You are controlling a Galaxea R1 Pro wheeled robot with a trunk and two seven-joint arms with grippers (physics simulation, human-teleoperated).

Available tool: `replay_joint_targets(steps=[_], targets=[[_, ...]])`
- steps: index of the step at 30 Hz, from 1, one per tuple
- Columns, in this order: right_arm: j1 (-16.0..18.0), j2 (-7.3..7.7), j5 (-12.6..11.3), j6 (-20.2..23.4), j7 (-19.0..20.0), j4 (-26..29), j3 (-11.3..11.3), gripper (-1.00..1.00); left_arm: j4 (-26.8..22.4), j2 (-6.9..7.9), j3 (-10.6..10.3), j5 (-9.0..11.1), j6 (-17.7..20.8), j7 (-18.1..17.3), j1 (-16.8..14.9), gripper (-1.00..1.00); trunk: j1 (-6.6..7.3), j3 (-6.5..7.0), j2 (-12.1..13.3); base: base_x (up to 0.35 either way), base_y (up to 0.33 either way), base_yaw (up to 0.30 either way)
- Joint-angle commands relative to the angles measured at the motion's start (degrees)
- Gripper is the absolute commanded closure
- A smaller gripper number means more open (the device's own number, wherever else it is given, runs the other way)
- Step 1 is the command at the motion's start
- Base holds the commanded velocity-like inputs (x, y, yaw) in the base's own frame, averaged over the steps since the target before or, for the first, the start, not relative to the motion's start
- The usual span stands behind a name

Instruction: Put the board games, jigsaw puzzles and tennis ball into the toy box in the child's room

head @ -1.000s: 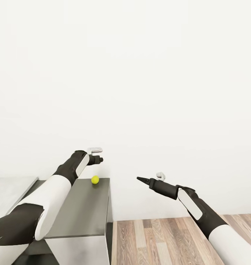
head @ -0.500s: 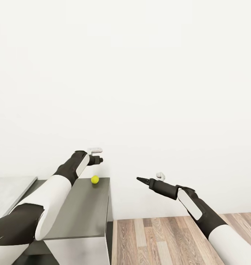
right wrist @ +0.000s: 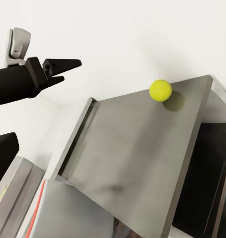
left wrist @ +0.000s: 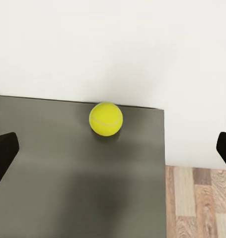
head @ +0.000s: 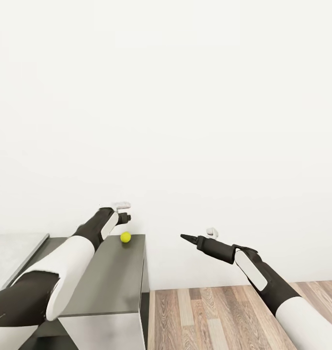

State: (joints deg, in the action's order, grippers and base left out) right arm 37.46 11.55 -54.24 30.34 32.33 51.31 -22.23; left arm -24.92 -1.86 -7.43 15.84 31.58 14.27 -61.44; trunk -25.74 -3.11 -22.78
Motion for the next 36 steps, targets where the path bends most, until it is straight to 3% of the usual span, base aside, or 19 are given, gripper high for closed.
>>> replay_joint_targets(steps=[1,14,18,24,36], targets=[[0.1,0.05,-0.4,0.2,-0.1,0.0,-0.1,-1.00,0.8,0.05,-0.3,0.6,-1.1,0.6,0.0,-1.00,-0.04,-0.13,-0.1,0.000,0.000,0.000],[0.1,-0.02,-0.3,0.2,-0.1,0.0,-0.2,-1.00,5.3,-0.36,-0.2,0.8,-7.0,0.9,0.2,-1.00,-0.04,-0.14,-0.1,0.000,0.000,0.000],[0.1,-0.03,-0.3,0.2,-0.1,0.0,-0.2,-1.00,9.7,-1.09,-0.2,0.6,-10.3,0.9,0.2,-1.00,-0.04,-0.14,-0.1,0.000,0.000,0.000],[0.1,-0.03,-0.3,0.2,0.0,0.0,-0.1,-1.00,11.8,-1.73,-0.3,0.5,-13.4,0.9,0.2,-1.00,-0.04,-0.14,-0.1,0.000,0.000,0.000],[0.1,-0.03,-0.3,0.2,0.0,0.0,-0.1,-1.00,12.3,-1.92,-0.3,0.3,-14.9,0.9,0.2,-1.00,-0.04,-0.14,-0.1,0.000,0.000,0.000]])
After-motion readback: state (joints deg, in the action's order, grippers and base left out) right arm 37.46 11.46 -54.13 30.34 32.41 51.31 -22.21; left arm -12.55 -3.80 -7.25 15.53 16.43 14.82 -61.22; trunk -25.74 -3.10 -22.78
